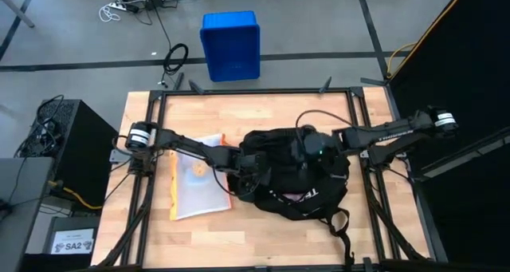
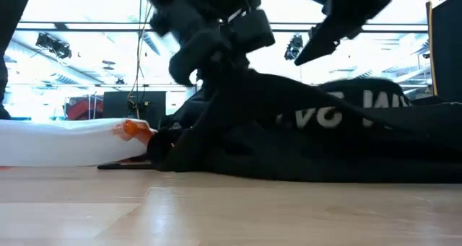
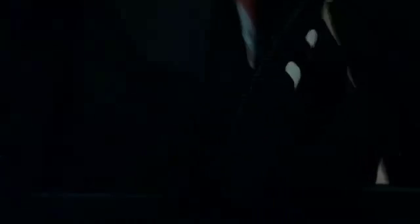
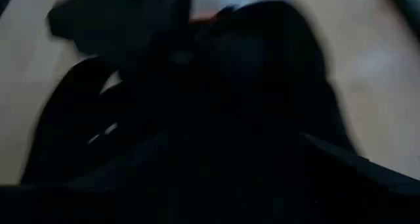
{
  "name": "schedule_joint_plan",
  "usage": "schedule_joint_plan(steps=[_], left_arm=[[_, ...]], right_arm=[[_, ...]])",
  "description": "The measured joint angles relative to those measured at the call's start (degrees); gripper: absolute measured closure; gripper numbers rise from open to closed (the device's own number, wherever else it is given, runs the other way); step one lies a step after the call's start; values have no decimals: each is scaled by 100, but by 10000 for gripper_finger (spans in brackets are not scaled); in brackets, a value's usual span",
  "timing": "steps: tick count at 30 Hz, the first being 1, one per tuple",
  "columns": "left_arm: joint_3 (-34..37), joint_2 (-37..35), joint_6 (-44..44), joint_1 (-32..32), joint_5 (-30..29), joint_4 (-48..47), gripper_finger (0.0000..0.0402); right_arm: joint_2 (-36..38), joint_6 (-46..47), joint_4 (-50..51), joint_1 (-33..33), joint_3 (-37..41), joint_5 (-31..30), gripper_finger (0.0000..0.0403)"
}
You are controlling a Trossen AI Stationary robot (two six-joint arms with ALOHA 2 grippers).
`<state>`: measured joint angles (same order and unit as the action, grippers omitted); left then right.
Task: Unpack backpack
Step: Remove the smartphone from the backpack
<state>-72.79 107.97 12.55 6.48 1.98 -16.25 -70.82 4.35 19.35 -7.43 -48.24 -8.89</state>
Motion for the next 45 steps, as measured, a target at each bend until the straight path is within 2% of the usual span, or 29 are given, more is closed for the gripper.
schedule_joint_plan(steps=[4, 8, 14, 21, 26, 33, 39, 41, 45], left_arm=[[-278, -215, 56, -4, -681, -869, 335], [-308, -464, 88, -7, -1192, -1018, 335], [-313, -571, 197, -15, -1590, -709, 335], [-317, -575, 588, -17, -1607, 232, 335], [-334, -422, 958, -95, -1585, 472, 335], [-326, 51, 954, -385, -1546, 369, 328], [-326, 317, 951, -463, -868, 473, 284], [-330, 410, 953, -469, -918, 571, 265], [-328, 715, 990, -605, -1517, 843, 235]], right_arm=[[-294, 355, 35, -173, 333, -50, 97], [-692, 708, -315, -207, 718, -69, 97], [-1461, 941, -1066, -405, 1045, -19, 98], [-2472, 982, -1771, -449, 1011, -36, 98], [-2439, 885, -2112, -479, 1053, -20, 98], [-2153, 685, -2122, -563, 1088, -12, 98], [-2150, 696, -2104, -567, 1086, -17, 98], [-2150, 694, -2104, -567, 1083, -22, 98], [-2147, 604, -2146, -588, 1086, -22, 98]])
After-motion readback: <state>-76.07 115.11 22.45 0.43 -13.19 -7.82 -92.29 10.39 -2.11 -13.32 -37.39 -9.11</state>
